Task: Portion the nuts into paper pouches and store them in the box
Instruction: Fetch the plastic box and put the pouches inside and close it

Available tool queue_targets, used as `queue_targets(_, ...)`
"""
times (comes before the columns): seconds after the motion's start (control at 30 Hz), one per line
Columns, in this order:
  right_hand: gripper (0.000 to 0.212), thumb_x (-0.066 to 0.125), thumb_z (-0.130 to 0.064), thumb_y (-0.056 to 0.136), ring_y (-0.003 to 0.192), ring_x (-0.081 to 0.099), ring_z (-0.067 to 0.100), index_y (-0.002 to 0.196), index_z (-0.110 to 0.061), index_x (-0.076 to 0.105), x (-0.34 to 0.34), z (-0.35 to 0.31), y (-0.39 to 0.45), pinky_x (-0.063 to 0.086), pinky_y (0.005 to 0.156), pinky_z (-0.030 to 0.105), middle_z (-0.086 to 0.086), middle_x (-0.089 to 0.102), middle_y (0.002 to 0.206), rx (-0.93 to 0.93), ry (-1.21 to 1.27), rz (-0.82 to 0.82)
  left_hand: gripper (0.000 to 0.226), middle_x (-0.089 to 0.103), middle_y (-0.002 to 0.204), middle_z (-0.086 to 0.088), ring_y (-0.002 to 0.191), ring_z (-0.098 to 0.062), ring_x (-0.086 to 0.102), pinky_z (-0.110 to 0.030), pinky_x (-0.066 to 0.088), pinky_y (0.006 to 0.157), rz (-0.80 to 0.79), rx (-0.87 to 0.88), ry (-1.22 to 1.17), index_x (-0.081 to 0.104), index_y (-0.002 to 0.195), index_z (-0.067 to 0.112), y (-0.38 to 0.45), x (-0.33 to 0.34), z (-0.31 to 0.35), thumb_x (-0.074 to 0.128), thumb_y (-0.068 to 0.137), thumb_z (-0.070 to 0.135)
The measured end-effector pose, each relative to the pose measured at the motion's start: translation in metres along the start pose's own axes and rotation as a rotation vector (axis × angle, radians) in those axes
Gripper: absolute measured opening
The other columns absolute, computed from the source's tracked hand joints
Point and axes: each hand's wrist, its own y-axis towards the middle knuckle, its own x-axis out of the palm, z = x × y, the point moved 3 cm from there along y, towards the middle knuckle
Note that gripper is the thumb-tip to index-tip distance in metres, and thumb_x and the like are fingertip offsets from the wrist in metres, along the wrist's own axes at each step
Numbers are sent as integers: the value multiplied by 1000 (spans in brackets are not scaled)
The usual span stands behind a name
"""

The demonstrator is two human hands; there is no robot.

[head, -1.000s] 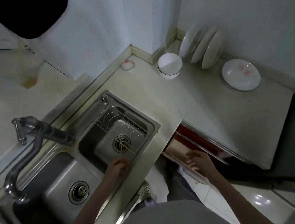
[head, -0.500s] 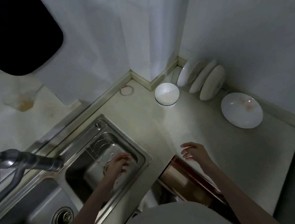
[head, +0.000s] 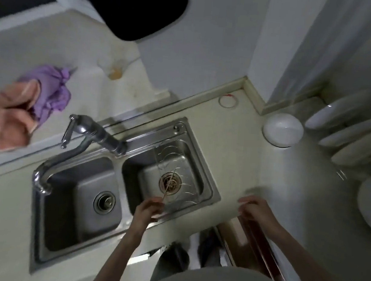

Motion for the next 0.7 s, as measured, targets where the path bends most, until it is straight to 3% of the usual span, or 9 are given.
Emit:
queue_targets(0.13, 26, 44, 12, 87, 52, 54, 17, 87, -4, 64, 48, -17, 10, 43, 48, 21, 11, 63, 66, -42, -182, -144, 18, 69, 95, -9, 82, -23, 61, -32, 43, 70, 100, -28, -75, 65, 105, 6, -34, -33, -36, 55, 91, 5)
queue_targets(0.33, 22, 49, 4, 91, 52, 54, 14, 84, -10, 65, 126, -27, -9, 44, 45, 17, 6, 64, 65, -144, -377, -324, 19, 71, 99, -9, 85, -23, 64, -33, 46, 71, 292, -44, -249, 64, 108, 8, -92, -85, -108, 51, 95, 6)
queue_targets(0.6, 27, 43, 12, 84, 49, 50, 19, 83, -2, 66, 223, 18, -76, 37, 43, 22, 13, 62, 61, -200, -760, -422, 20, 74, 94, -3, 77, -16, 67, -26, 47, 65, 550, -96, -526, 68, 102, 16, -206, -146, -238, 62, 83, 19)
queue_targets(0.7, 27, 42, 10, 85, 51, 53, 20, 85, 0, 67, 266, 45, -114, 41, 45, 21, 15, 62, 63, -281, -875, -492, 17, 74, 95, -3, 78, -18, 66, -27, 47, 66, 608, -137, -608, 68, 103, 14, -250, -159, -292, 57, 90, 10)
